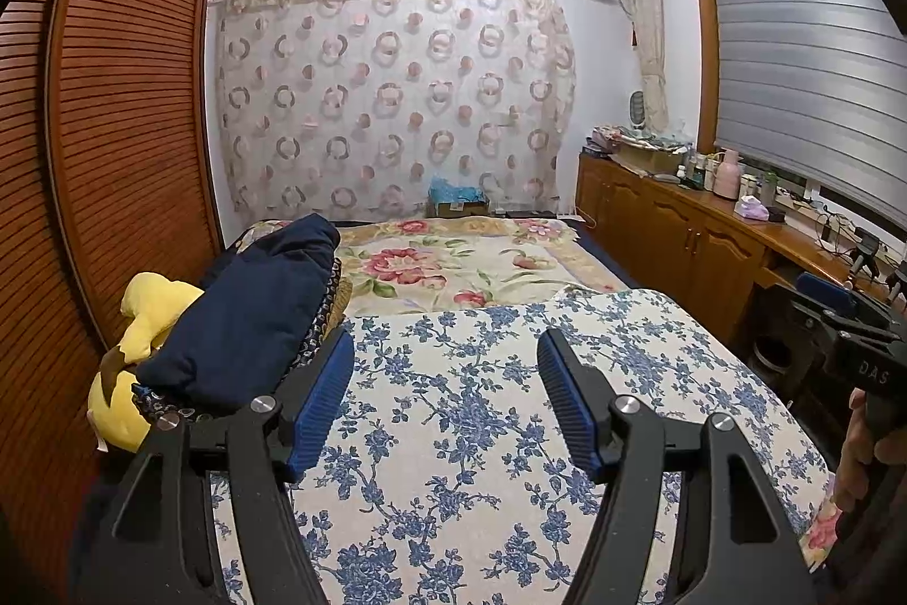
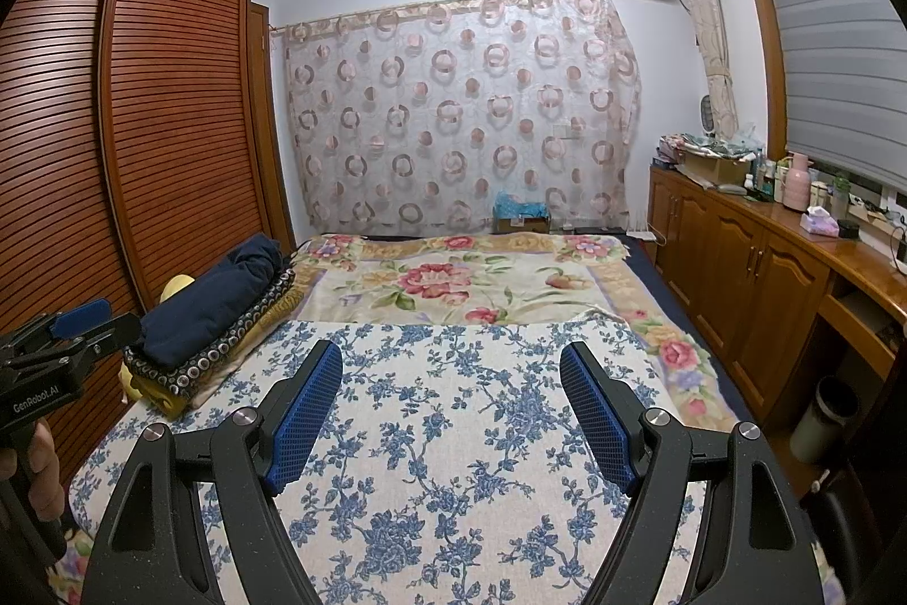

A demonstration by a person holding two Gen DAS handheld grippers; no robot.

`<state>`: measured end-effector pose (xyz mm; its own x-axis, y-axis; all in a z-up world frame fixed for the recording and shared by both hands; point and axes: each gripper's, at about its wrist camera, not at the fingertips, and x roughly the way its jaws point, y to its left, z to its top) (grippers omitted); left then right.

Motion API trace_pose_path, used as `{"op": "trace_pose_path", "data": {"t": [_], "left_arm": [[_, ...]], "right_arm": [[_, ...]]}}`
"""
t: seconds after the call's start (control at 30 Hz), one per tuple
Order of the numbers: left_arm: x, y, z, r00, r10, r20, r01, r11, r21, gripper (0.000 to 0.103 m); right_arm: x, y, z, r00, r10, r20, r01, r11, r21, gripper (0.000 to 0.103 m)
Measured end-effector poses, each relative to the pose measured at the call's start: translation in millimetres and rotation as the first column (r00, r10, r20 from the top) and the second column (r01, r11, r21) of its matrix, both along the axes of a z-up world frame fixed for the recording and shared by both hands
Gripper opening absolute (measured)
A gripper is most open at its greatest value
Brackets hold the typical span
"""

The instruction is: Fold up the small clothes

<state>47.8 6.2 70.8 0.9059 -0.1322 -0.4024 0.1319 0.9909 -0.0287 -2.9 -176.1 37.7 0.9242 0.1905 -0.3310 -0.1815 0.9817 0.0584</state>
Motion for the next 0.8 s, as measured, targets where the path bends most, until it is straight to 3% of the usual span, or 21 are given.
{"op": "trace_pose_path", "data": {"t": [0.8], "left_arm": [[-0.3, 1.2, -1.0, 1.000, 0.005, 0.004, -0.005, 1.000, 0.000, 0.069]], "right_arm": [[1.5, -7.6, -0.2, 1.000, 0.002, 0.004, -0.002, 1.000, -0.003, 0.081]]}}
